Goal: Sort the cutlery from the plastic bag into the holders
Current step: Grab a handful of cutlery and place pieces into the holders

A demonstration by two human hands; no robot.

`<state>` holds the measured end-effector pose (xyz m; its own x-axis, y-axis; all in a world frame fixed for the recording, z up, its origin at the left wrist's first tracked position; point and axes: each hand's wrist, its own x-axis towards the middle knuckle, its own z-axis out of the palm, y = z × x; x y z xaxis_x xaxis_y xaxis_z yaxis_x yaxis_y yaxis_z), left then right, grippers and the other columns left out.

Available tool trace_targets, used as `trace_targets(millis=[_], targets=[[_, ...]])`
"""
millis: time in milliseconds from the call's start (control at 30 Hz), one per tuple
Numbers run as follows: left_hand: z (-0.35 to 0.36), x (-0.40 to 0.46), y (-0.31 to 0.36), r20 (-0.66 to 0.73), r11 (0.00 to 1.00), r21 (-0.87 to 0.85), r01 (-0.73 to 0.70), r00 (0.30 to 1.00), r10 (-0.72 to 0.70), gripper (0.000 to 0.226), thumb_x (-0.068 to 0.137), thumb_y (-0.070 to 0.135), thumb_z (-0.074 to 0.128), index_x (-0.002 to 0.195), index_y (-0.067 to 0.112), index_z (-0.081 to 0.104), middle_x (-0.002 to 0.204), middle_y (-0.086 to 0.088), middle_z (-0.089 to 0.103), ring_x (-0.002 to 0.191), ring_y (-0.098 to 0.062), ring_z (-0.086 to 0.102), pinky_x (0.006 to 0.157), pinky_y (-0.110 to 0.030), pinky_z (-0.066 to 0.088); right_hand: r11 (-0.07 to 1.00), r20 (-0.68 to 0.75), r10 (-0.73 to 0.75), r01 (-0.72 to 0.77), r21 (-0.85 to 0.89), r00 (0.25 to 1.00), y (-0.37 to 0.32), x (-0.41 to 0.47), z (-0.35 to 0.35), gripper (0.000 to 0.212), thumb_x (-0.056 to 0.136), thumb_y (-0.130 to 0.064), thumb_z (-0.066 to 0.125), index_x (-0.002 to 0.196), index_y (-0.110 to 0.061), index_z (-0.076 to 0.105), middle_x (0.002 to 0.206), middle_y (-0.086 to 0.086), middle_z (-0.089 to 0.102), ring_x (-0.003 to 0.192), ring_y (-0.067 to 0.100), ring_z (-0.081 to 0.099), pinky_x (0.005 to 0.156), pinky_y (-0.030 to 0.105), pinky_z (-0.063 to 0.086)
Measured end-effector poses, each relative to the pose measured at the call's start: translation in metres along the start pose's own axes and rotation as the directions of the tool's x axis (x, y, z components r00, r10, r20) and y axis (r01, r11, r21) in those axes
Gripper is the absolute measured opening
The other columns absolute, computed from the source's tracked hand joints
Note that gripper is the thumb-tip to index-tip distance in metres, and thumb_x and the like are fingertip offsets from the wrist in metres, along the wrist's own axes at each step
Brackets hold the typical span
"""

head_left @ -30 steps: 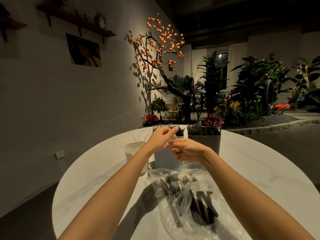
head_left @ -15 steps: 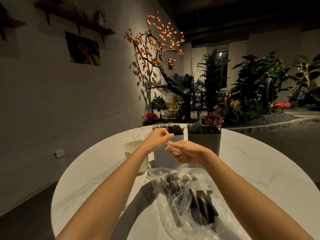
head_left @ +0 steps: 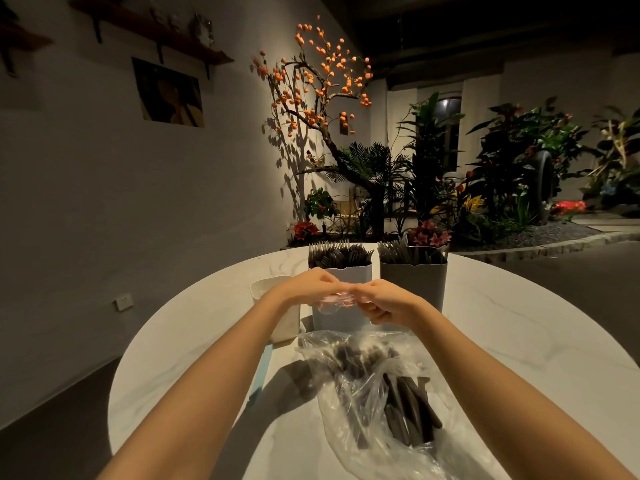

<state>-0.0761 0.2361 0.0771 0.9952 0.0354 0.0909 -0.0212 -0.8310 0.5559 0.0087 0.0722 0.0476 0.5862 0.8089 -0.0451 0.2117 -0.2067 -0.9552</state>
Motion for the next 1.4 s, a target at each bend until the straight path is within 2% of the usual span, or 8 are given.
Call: trace_targets(millis=[100,200,300,433,567,867,1133,1400], targets=[[0.000,-0.001,0.000,0.116,0.998,0.061,0.004,0.993,-0.011,0.038,0.097,0.040,0.052,0.109,0.009,0.071,0.084,0.002,0.061,0.064,-0.004,0.049,0.054,-0.009,0.038,0.999,0.058,0.042,-0.040,-0.023,0.997,0.003,0.000,-0.001,0.036,0.100,-0.032,0.047,0.072,-0.010,0.052,0.052,-0.004,0.029,0.044,0.008,0.019,0.042,0.018,0.016],[0.006,-0.002,0.002,0.259,1.000,0.015,0.010,0.966,-0.014,0.040,0.098,0.035,0.053,0.110,-0.001,0.065,0.069,0.004,0.056,0.056,-0.002,0.048,0.056,-0.014,0.040,0.996,0.100,0.078,-0.074,-0.049,0.992,0.002,0.001,-0.001,0.037,0.099,-0.036,0.049,0.071,-0.012,0.053,0.053,-0.004,0.027,0.046,0.007,0.018,0.042,0.018,0.014],[0.007,-0.002,0.003,0.335,0.999,-0.004,0.048,0.941,-0.044,0.033,0.099,0.035,0.051,0.097,0.006,0.067,0.060,0.007,0.053,0.052,-0.004,0.044,0.057,-0.018,0.039,0.990,0.124,0.112,-0.100,-0.102,0.986,0.002,0.001,-0.001,0.039,0.099,-0.034,0.046,0.077,-0.007,0.062,0.054,-0.004,0.026,0.046,0.007,0.018,0.043,0.019,0.013],[0.009,-0.003,0.006,0.358,0.996,-0.051,0.079,0.932,-0.055,0.033,0.101,0.036,0.046,0.078,0.016,0.058,0.059,0.007,0.044,0.052,-0.006,0.037,0.054,-0.018,0.034,0.985,0.062,0.160,-0.155,-0.080,0.985,0.004,0.004,0.000,0.053,0.101,-0.047,0.034,0.061,-0.013,0.041,0.049,-0.004,0.025,0.042,0.007,0.017,0.040,0.018,0.014],[0.013,-0.002,0.001,0.301,0.995,-0.064,0.072,0.952,-0.049,0.034,0.102,0.038,0.042,0.079,0.016,0.054,0.067,0.002,0.047,0.057,-0.009,0.039,0.058,-0.023,0.035,0.985,0.005,0.172,-0.172,-0.016,0.985,0.002,0.005,0.001,0.059,0.100,-0.057,0.020,0.058,-0.017,0.032,0.048,-0.004,0.028,0.040,0.007,0.017,0.039,0.018,0.013],[0.016,-0.008,-0.007,0.104,1.000,-0.030,-0.003,0.995,0.007,0.038,0.102,0.037,0.041,0.092,0.006,0.060,0.072,-0.002,0.054,0.058,-0.008,0.047,0.054,-0.013,0.039,0.996,0.015,0.090,-0.090,0.024,0.996,0.001,0.009,0.002,0.062,0.101,-0.056,0.017,0.072,-0.009,0.047,0.048,-0.005,0.032,0.041,0.007,0.018,0.040,0.019,0.015],[0.018,-0.016,-0.010,-0.030,0.987,-0.157,0.037,0.999,-0.043,0.038,0.101,0.040,0.042,0.088,0.008,0.060,0.064,0.001,0.035,0.052,-0.009,0.031,0.048,-0.019,0.028,0.968,0.051,-0.047,0.032,0.250,0.998,0.005,0.008,0.002,0.021,0.088,-0.025,0.065,0.095,-0.005,0.066,0.068,0.001,0.054,0.049,0.004,0.044,0.046,0.012,0.035],[0.020,-0.022,-0.010,-0.171,0.973,-0.230,-0.012,0.985,-0.028,0.036,0.103,0.030,0.042,0.075,0.008,0.051,0.055,0.002,0.041,0.045,-0.007,0.036,0.047,-0.019,0.033,0.933,0.045,-0.002,-0.014,0.360,0.999,0.001,0.004,0.006,0.011,0.090,-0.012,0.064,0.100,-0.008,0.063,0.072,0.006,0.062,0.053,0.008,0.057,0.050,0.014,0.048]])
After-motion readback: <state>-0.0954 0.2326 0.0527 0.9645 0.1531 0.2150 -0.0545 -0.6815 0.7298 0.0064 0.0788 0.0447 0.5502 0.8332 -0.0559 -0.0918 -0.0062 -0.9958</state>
